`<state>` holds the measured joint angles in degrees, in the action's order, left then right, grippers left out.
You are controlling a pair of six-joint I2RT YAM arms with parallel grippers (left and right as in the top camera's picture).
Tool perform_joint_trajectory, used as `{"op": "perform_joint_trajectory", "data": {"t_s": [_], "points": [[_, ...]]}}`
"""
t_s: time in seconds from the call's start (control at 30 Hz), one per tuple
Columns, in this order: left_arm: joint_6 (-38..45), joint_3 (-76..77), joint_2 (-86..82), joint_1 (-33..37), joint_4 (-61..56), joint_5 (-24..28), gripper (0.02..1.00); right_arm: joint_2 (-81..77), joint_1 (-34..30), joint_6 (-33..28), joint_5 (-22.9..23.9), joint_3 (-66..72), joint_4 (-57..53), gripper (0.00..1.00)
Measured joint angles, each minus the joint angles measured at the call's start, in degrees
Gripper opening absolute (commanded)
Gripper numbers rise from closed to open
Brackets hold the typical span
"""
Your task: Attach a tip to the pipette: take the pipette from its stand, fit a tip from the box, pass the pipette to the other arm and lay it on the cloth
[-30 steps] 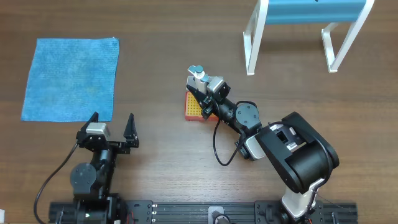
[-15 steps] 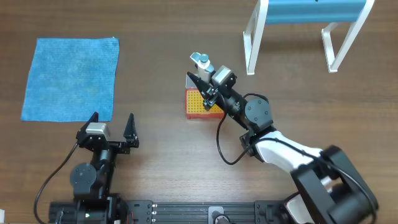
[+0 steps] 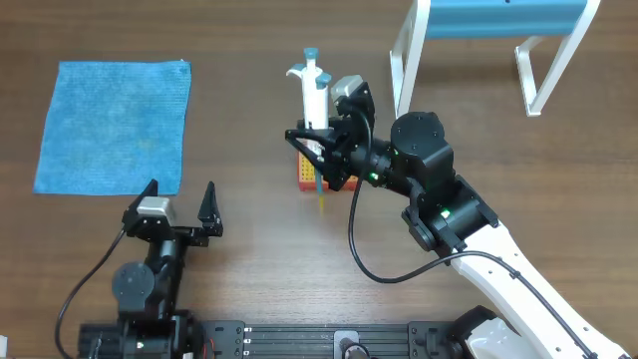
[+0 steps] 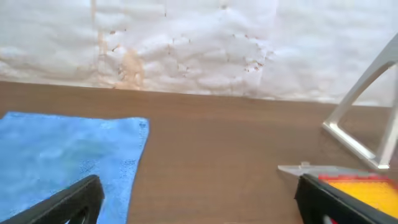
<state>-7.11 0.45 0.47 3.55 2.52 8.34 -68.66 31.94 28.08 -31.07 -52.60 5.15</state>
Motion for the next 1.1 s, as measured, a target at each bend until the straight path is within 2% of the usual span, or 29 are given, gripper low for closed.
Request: {"op": "perform_joint_trajectory", "data": {"t_s": [0.07, 0.1, 0.13, 0.17, 0.23, 0.27, 0.33, 0.4, 0.43, 0.47, 0.5, 0.53, 0.57, 0.63, 0.73, 0.77, 0.8, 0.87, 0.93, 0.97, 1.0, 1.03, 1.1], "points": [[-19.78, -0.09, 0.00, 0.02, -9.09, 14.19, 0.996, 0.00, 0.00, 2.84, -0.81, 0.00, 0.04, 0.080], [-33.64, -0.09, 0.00, 0.00, -9.79, 20.17, 0.996, 0.00, 0.00, 3.37, -0.83, 0.00, 0.39, 0.080], [-46.40, 0.04, -0.07, -0.02, -7.34, 22.67, 0.998, 0.00, 0.00, 3.63, -0.85, 0.00, 0.42, 0.080], [-58.01, -0.11, 0.00, 0.04, -5.88, 22.32, 0.998, 0.00, 0.00, 3.85, -0.83, 0.00, 0.42, 0.080], [-69.66, -0.09, 0.24, 0.04, -9.38, 20.22, 1.000, 0.00, 0.00, 4.13, -2.23, 0.00, 0.26, 0.080], [-72.39, -0.07, 2.08, 0.04, -14.56, 20.55, 1.000, 0.02, 0.00, 4.28, -4.66, -0.04, -1.38, 0.080], [-75.23, 1.14, 12.41, 0.07, -27.61, 23.52, 0.998, -0.04, 0.02, 4.26, -8.24, 0.02, -2.99, 0.080], [-73.92, 8.00, 28.41, 0.13, -35.34, 32.00, 0.998, -0.07, 0.04, 4.28, -9.68, 0.04, -3.23, 0.080], [-72.89, 14.43, 39.39, 0.11, -41.83, 39.56, 0.993, -0.13, 0.04, 4.28, -10.16, 0.00, -3.10, 0.080], [-72.63, 21.03, 48.94, 0.04, -50.21, 47.25, 0.936, -0.17, 0.04, 4.31, -10.73, -0.07, -3.13, 0.080], [-73.11, 30.58, 58.88, -0.63, -57.24, 55.63, 0.921, -0.11, 0.04, 4.28, -11.23, -0.07, -2.97, 0.080], [-74.25, 37.29, 65.66, -1.66, -60.83, 63.76, 0.921, -0.09, 0.04, 4.26, -11.32, -0.04, -2.80, 0.080], [-74.90, 42.32, 70.99, -3.54, -61.31, 69.18, 0.921, -0.04, 0.04, 4.26, -11.41, -0.02, -3.06, 0.080], [-75.71, 50.88, 81.00, -9.44, -61.31, 76.54, 0.919, -0.11, 0.04, 4.26, -11.54, -0.02, -2.80, 0.082], [-75.67, 51.69, 82.82, -14.05, -61.59, 79.19, 0.908, -0.11, 0.04, 4.26, -11.54, -0.02, -2.64, 0.080], [-75.67, 51.69, 82.82, -14.16, -61.81, 79.17, 0.879, -0.11, 0.04, 4.26, -11.54, -0.02, -2.67, 0.080], [-75.63, 51.69, 82.82, -14.16, -62.23, 79.14, 0.792, -0.11, 0.04, 4.26, -11.54, -0.02, -2.64, 0.080], [-75.01, 51.84, 82.84, -14.16, -62.69, 78.23, 0.027, -0.11, 0.04, 4.26, -11.54, -0.02, -2.64, 0.080], [-73.24, 51.89, 82.84, -14.38, -62.55, 75.69, 0.027, -0.02, 0.04, 5.86, -12.22, -0.09, -2.56, 0.082], [-68.65, 51.89, 83.10, -14.67, -63.63, 74.97, 0.027, 0.48, -0.09, 7.02, -12.72, -0.13, -2.43, 0.283], [-67.91, 51.91, 83.10, -15.02, -63.30, 74.25, 0.027, 0.55, -0.37, 7.04, -12.85, -0.13, -2.51, 0.590], [-67.41, 51.91, 83.10, -15.13, -63.06, 74.12, 0.027, 0.52, -0.37, 6.67, -12.83, -0.13, -2.58, 0.855], [-66.58, 52.02, 83.08, -15.63, -58.88, 72.67, 0.027, 0.33, -0.28, 5.62, -12.76, -0.17, -5.07, 0.855]]}}
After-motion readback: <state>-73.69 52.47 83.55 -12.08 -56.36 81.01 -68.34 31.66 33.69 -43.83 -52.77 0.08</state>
